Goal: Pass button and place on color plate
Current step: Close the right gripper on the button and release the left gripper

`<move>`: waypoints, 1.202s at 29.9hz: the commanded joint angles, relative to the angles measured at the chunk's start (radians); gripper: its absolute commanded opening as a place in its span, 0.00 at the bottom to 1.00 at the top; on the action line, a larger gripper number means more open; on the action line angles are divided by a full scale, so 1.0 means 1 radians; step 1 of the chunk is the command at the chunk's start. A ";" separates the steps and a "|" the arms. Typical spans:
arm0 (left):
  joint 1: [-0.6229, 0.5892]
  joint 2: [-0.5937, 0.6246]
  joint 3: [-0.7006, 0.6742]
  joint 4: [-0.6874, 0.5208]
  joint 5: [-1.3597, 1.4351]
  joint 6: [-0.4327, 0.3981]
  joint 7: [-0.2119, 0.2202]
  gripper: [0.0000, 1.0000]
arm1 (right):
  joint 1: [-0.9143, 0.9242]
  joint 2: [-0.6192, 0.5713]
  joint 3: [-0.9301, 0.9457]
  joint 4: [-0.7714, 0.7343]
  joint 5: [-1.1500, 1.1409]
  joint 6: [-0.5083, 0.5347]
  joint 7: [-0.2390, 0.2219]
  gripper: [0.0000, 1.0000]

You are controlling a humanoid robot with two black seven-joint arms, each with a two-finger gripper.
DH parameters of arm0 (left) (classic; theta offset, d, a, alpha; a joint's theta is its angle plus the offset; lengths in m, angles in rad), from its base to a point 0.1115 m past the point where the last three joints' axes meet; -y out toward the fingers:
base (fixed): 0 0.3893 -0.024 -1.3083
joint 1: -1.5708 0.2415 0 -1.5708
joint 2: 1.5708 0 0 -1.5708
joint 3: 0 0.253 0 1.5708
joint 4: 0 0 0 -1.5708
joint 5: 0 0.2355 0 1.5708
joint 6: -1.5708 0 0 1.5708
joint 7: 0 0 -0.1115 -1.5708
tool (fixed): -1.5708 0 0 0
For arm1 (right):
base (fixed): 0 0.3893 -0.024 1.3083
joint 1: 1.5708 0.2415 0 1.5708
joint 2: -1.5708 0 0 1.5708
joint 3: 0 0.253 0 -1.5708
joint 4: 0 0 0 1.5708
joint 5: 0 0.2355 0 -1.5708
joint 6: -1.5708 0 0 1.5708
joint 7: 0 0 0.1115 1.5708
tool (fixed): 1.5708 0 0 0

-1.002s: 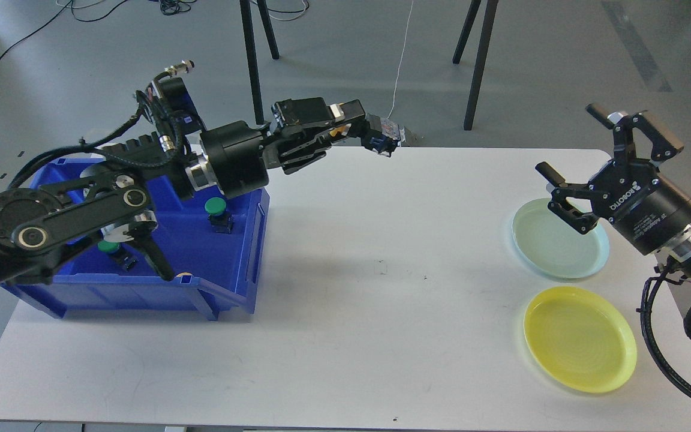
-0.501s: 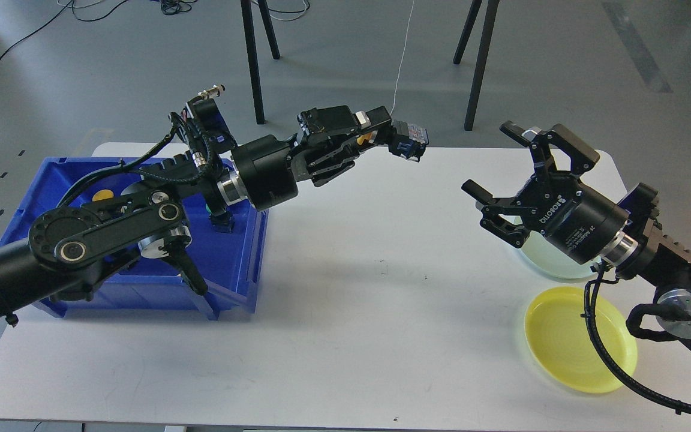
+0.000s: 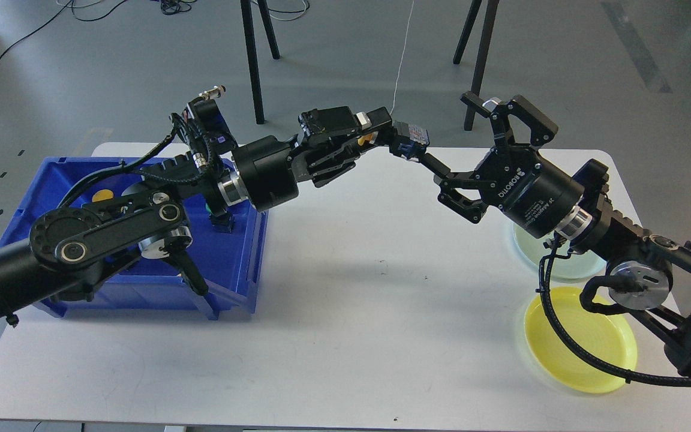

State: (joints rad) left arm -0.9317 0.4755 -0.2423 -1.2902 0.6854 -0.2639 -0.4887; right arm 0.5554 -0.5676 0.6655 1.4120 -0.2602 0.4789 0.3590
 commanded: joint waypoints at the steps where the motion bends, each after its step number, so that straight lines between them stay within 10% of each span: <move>1: 0.001 0.000 0.000 -0.001 0.000 0.000 0.000 0.12 | 0.021 0.017 -0.038 -0.007 0.001 0.001 0.000 0.86; 10: 0.001 0.006 -0.002 0.002 -0.001 -0.029 0.000 0.12 | 0.060 0.015 -0.095 -0.005 -0.011 0.010 0.000 0.77; 21: 0.001 0.006 -0.003 0.003 -0.001 -0.029 0.000 0.12 | 0.060 0.011 -0.093 -0.002 -0.010 0.010 0.009 0.44; 25: 0.001 0.006 -0.003 0.003 -0.001 -0.029 0.000 0.12 | 0.061 0.018 -0.090 -0.005 -0.013 0.010 0.009 0.18; 33: 0.001 0.006 -0.005 0.003 -0.001 -0.031 0.000 0.13 | 0.061 0.017 -0.089 -0.007 -0.013 0.010 0.008 0.09; 36: 0.001 0.002 -0.008 0.003 -0.003 -0.022 0.000 0.34 | 0.061 0.014 -0.092 -0.007 -0.014 0.010 0.005 0.08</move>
State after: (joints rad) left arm -0.9312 0.4812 -0.2475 -1.2873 0.6839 -0.2937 -0.4894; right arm 0.6159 -0.5505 0.5773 1.4053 -0.2734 0.4887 0.3678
